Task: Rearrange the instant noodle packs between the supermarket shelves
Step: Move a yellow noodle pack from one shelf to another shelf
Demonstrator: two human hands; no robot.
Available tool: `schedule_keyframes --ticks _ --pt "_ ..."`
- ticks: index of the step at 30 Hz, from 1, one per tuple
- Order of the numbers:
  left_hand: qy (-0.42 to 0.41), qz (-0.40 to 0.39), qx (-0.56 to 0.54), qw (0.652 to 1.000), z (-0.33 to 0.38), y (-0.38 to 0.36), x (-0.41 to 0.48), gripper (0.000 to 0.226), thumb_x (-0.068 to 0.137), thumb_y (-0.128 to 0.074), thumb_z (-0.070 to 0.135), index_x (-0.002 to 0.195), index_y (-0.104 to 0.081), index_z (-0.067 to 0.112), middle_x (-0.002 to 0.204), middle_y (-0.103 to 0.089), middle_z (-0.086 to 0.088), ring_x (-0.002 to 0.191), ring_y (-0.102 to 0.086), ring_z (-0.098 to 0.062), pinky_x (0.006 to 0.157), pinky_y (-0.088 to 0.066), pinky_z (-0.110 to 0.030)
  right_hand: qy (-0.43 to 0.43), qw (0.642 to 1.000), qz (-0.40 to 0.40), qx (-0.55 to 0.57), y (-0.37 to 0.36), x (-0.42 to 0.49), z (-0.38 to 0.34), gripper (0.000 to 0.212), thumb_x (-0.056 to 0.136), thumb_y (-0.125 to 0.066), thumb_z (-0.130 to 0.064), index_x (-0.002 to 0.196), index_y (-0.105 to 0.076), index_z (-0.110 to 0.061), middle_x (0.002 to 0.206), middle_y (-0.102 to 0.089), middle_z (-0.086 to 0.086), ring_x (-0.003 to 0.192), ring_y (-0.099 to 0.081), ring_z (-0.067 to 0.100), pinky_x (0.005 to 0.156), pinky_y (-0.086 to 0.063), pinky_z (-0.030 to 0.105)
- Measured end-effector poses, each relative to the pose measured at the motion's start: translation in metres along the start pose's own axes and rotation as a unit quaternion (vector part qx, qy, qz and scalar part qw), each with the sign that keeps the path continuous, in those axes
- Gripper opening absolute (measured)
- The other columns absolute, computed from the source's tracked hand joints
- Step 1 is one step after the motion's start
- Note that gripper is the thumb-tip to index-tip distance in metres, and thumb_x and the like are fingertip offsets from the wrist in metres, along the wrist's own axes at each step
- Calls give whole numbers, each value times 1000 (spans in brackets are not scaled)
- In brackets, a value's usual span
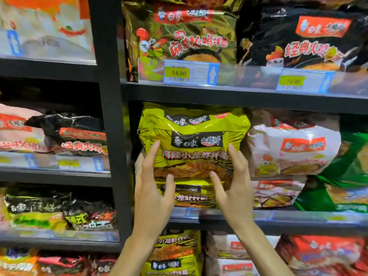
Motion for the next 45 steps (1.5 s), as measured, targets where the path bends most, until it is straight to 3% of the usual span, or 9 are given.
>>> schedule_keyframes --ticks 3,6,8,10,14,17,23,41,45 --pt "11 6 -15 1000 0 4 0 90 96 -65 6 150 -18 60 165 -26 13 156 -16 -10 119 -16 -11 12 1000 -14 -6 3 9 0 79 89 -71 -20 150 -23 -33 152 -43 5 140 -41 14 104 -37 16" --pt "37 4 -31 999 -3 5 1 86 95 -67 10 155 -22 52 164 -24 21 156 -17 -8 124 -27 -47 2 999 -33 1 -1 23 -1 84 90 -72 -15 151 -20 -39 155 -40 -2 142 -38 12 103 -39 25" --pt "51 0 -29 998 -3 6 0 87 94 -68 11 155 -22 51 164 -24 22 156 -18 -8 121 -30 -55 3 999 -43 18 -4 28 0 84 91 -70 -13 152 -19 -41 155 -39 -4 143 -37 13 105 -39 30" --pt "52 4 -20 998 1 7 -1 88 94 -68 10 155 -21 51 165 -24 18 156 -17 -8 123 -28 -48 5 999 -41 15 -4 25 1 83 91 -71 -14 153 -20 -38 155 -39 -2 143 -38 14 104 -40 29" --pt "64 -1 3 998 7 2 8 88 93 -66 6 158 -20 42 167 -20 6 156 -14 -9 110 -16 2 15 1000 -20 -12 -4 10 -4 81 88 -74 -16 152 -25 -31 150 -43 6 138 -42 16 103 -28 4" --pt "70 -7 11 997 5 -1 12 88 93 -66 6 160 -18 39 169 -13 4 151 -4 13 97 -11 13 11 1000 -23 -18 -5 11 -5 81 87 -74 -17 151 -26 -33 149 -44 6 136 -44 17 98 -31 5" --pt "76 -25 15 997 4 1 5 88 96 -65 10 160 -14 42 171 -1 10 135 6 33 91 -11 15 20 998 -33 -40 -1 15 -2 81 90 -72 -28 152 -21 -40 152 -41 -1 136 -46 17 85 -56 37" --pt "88 -46 23 995 19 16 -30 82 97 -65 19 154 -16 53 169 -2 19 134 2 35 87 -17 16 38 997 -70 -22 19 -4 -10 73 91 -71 -23 149 -28 -35 147 -46 4 128 -53 20 73 -59 38" --pt "80 -64 20 995 25 17 -40 79 97 -65 26 152 -19 58 164 2 32 136 -3 33 98 -31 -5 36 995 -85 -21 23 -5 -13 74 92 -70 -23 150 -27 -36 149 -43 2 125 -54 21 71 -59 37"
Point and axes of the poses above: each hand's wrist, its own x-axis towards the middle knuckle, its own y-axis out of the back of the hand, z = x × y, the point moved 7 cm from there along x, towards the middle knuckle
